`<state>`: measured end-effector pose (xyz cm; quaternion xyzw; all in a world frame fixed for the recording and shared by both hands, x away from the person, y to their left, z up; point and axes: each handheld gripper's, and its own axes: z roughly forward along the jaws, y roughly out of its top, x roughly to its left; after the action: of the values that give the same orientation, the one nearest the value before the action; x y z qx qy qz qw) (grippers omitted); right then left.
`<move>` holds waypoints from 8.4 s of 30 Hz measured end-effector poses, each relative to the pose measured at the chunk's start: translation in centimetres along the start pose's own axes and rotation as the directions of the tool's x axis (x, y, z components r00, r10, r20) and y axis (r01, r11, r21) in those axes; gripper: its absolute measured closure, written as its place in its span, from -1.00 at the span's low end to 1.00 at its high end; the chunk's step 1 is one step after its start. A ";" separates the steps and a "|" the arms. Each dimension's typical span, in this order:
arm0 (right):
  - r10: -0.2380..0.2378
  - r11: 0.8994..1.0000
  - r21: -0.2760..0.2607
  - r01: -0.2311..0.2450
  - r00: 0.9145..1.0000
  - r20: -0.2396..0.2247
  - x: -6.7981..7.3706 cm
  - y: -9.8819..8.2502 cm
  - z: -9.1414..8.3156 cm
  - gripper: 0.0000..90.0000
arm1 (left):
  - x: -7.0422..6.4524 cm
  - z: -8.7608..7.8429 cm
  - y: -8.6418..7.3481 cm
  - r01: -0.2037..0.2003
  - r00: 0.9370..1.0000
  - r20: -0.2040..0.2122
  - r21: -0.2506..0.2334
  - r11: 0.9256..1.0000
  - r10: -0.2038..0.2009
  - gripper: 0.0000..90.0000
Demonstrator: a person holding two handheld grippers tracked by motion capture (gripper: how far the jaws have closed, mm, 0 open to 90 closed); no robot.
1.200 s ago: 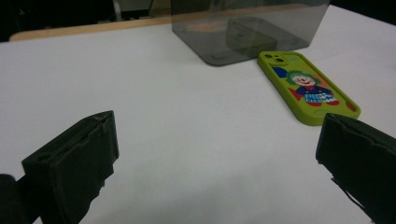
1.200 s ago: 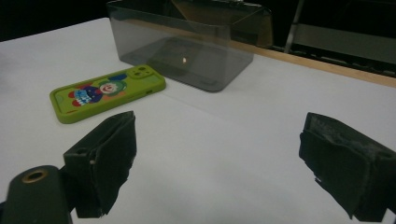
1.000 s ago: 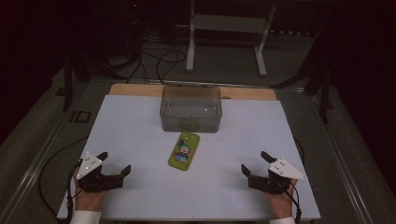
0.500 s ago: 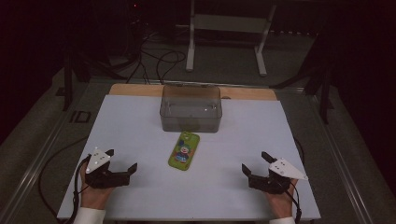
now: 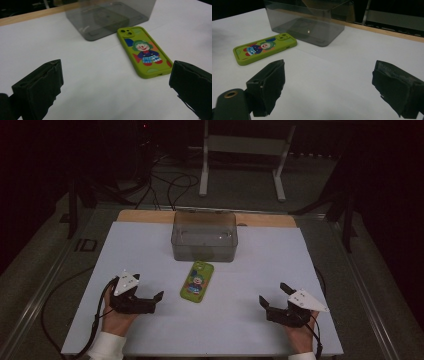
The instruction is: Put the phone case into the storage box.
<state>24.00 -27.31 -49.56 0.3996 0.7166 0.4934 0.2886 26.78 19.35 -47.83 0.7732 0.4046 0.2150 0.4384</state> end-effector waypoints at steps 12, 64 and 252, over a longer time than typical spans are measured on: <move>0.001 1.000 0.006 -0.001 1.000 0.005 -0.1 -0.1 0.1 -0.75 | -0.7 3.1 1.2 -0.026 0.999 0.022 0.047 0.999 0.025 -1.00; 0.006 1.000 0.017 -0.006 1.000 0.015 -0.4 -0.1 0.0 -0.75 | -5.9 13.1 4.3 -0.096 0.995 0.060 0.305 0.947 0.082 -1.00; -0.029 0.997 0.060 0.058 0.916 -0.400 9.5 13.0 11.5 -0.80 | -1.3 0.2 4.3 -0.116 0.993 -0.046 -0.174 0.978 0.110 -0.65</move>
<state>32.16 -11.17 -41.56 0.2848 0.7860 0.5323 0.1330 28.05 16.95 -44.27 0.7490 0.3473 0.2886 0.4849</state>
